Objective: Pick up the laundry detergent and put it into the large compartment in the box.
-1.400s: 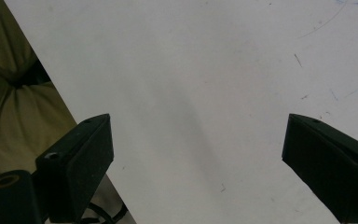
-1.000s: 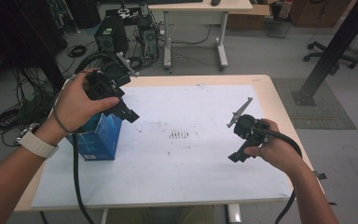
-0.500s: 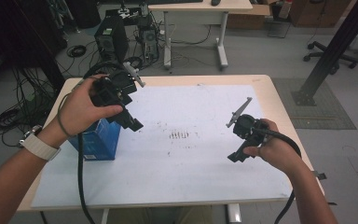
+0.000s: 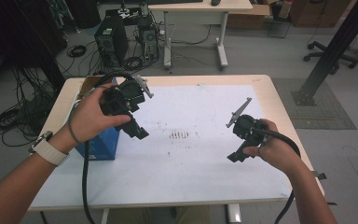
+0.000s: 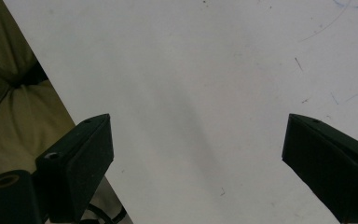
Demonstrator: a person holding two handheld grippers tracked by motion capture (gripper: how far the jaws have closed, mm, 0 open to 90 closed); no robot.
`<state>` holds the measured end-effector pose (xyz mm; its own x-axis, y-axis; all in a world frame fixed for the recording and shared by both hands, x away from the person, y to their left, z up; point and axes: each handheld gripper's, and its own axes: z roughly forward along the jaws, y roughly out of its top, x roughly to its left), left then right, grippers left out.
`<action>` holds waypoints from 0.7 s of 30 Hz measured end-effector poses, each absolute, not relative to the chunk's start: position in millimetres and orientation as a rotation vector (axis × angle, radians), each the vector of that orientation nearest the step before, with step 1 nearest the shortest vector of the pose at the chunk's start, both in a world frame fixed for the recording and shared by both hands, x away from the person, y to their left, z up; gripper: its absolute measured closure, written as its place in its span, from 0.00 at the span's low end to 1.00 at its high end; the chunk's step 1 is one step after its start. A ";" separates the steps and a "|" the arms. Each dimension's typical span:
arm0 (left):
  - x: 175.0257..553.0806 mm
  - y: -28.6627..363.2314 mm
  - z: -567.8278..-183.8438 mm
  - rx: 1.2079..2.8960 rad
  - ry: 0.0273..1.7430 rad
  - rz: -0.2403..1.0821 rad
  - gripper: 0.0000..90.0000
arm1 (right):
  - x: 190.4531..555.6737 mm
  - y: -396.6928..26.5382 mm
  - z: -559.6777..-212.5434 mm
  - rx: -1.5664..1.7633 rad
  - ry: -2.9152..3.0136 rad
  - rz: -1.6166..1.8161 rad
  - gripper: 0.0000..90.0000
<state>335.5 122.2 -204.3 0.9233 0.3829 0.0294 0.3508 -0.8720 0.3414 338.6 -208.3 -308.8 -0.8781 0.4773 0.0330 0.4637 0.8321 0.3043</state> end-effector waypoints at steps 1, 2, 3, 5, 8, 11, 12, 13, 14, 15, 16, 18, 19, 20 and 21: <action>335.1 121.6 -206.1 2.749 0.534 0.132 0.09 | 338.9 -208.3 -308.6 0.764 2.962 0.476 0.10; 334.8 121.1 -208.2 2.747 0.536 0.128 0.09 | 339.3 -208.4 -308.4 0.763 2.962 0.477 0.10; 334.9 120.7 -210.1 2.751 0.535 0.126 0.09 | 339.6 -208.3 -308.4 0.763 2.963 0.476 0.10; 334.4 119.8 -213.1 2.756 0.536 0.127 0.09 | 340.0 -207.6 -308.4 0.764 2.963 0.477 0.10; 334.3 119.3 -216.4 2.760 0.532 0.122 0.09 | 340.6 -206.7 -308.5 0.760 2.964 0.477 0.10; 334.4 119.8 -217.6 2.757 0.538 0.124 0.09 | 340.4 -206.1 -308.6 0.757 2.966 0.473 0.10; 334.5 120.1 -217.9 2.754 0.543 0.121 0.09 | 340.4 -206.1 -308.7 0.758 2.966 0.474 0.10; 334.6 120.3 -218.2 2.754 0.546 0.120 0.09 | 340.6 -206.3 -308.8 0.758 2.965 0.478 0.10; 334.9 120.6 -218.4 2.754 0.546 0.125 0.09 | 340.7 -206.4 -308.9 0.760 2.963 0.476 0.10; 335.0 120.8 -218.4 2.752 0.548 0.123 0.09 | 340.8 -206.4 -309.1 0.760 2.964 0.472 0.10; 335.1 121.0 -218.5 2.751 0.550 0.123 0.09 | 340.8 -206.3 -309.1 0.757 2.966 0.473 0.10; 335.4 121.5 -218.7 2.751 0.555 0.128 0.09 | 340.9 -206.0 -308.9 0.756 2.966 0.473 0.10; 335.6 121.7 -219.0 2.750 0.555 0.126 0.09 | 341.2 -206.0 -308.5 0.757 2.966 0.472 0.10; 335.8 121.6 -219.1 2.753 0.556 0.127 0.09 | 341.3 -205.9 -308.2 0.758 2.966 0.472 0.10; 335.9 121.7 -219.1 2.753 0.557 0.128 0.09 | 341.6 -205.7 -308.0 0.758 2.965 0.474 0.10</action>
<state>335.9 121.7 -219.1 0.9197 0.3920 0.0227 0.3624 -0.8697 0.3351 341.6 -205.7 -308.0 -0.8793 0.4752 0.0326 0.4616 0.8334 0.3039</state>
